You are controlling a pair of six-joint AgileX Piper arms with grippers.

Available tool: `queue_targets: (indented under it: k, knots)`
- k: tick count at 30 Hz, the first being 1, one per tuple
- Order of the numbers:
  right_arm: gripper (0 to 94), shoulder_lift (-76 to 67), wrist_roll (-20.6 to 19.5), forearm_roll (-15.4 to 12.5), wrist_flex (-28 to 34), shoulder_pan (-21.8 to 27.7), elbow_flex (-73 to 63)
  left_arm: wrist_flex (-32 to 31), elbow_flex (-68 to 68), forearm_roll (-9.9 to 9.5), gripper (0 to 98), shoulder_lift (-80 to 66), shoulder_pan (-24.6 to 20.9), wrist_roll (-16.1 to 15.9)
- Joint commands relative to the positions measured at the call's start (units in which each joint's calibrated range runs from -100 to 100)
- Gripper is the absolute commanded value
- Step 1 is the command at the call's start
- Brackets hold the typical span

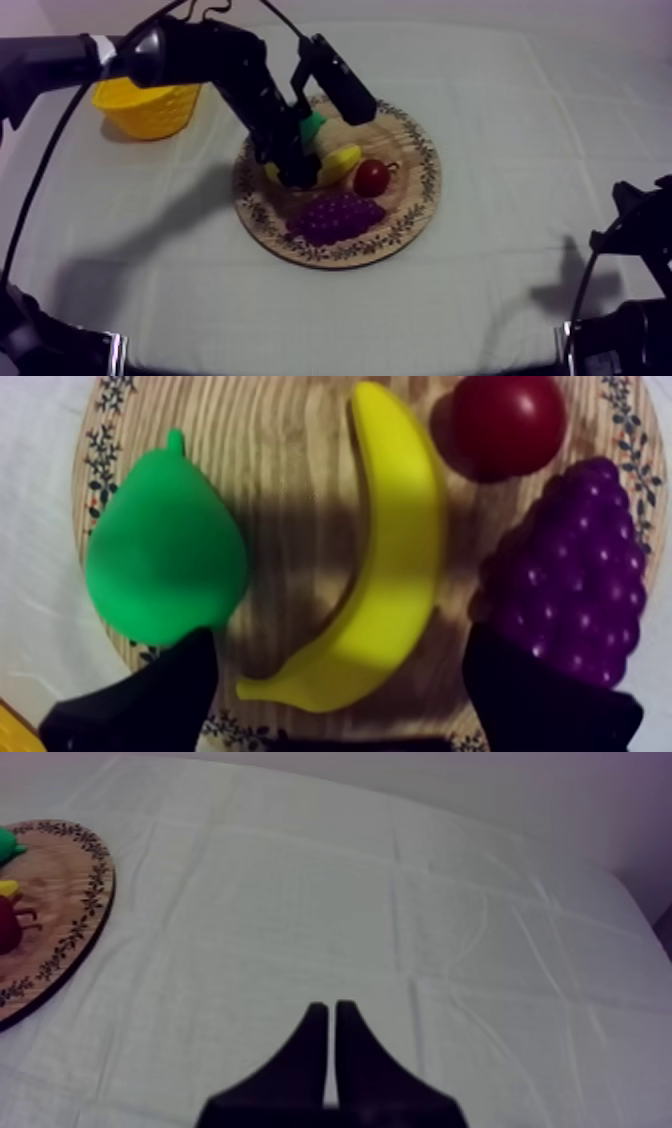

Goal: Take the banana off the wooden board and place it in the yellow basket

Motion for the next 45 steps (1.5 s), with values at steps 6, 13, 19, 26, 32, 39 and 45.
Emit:
queue_targets:
  k: [6,13,19,26,32,39,45]
  knots:
    - [0.2,0.0,0.0,0.0,0.0,0.0,0.0,4.5,-5.0,-0.37,90.8,3.7,0.3,1.0]
    - [0.2,0.0,0.0,0.0,0.0,0.0,0.0,8.2,-9.2,-0.75,89.6,6.9,0.6,1.9]
    - [0.2,0.0,0.0,0.0,0.0,0.0,0.0,10.2,-11.4,-1.06,86.0,8.7,0.6,2.4]
    - [0.2,0.0,0.0,0.0,0.0,0.0,0.0,13.2,-15.1,-2.06,80.5,11.6,1.4,3.5]
    - [0.2,0.0,0.0,0.0,0.0,0.0,0.0,15.9,-18.1,-2.17,77.2,14.1,1.4,4.3]
    - [0.2,0.0,0.0,0.0,0.0,0.0,0.0,17.5,-19.9,-1.55,74.6,15.7,0.5,4.3]
    - [0.2,0.0,0.0,0.0,0.0,0.0,0.0,18.7,-21.2,-1.28,73.2,16.8,0.0,4.8]
